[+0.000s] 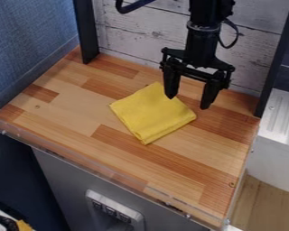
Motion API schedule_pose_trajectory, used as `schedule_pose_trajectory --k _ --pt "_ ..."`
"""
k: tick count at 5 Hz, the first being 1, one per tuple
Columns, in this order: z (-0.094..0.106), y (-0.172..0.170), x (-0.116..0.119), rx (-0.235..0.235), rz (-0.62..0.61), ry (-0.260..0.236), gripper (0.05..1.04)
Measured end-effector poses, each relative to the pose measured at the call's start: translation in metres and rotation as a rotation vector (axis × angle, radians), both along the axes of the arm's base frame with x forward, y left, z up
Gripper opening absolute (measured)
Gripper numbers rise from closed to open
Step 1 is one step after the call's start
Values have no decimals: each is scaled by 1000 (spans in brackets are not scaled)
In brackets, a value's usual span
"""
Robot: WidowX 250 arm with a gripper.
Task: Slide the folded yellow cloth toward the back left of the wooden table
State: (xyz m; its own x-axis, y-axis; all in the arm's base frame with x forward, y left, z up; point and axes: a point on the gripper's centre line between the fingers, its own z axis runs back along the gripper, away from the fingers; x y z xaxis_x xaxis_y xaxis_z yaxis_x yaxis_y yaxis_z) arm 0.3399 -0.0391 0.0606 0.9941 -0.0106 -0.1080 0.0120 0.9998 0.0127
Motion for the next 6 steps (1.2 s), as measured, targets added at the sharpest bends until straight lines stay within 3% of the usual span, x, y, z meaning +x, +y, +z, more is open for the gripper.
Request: schedule_pose_trajectory --k 2,4,6 --pt "-5 13 1 -22 -75 -14 997" --pt "-3 22 -9 -41 -191 -112 999" --pt "-4 29 -17 -33 -265 -166 994"
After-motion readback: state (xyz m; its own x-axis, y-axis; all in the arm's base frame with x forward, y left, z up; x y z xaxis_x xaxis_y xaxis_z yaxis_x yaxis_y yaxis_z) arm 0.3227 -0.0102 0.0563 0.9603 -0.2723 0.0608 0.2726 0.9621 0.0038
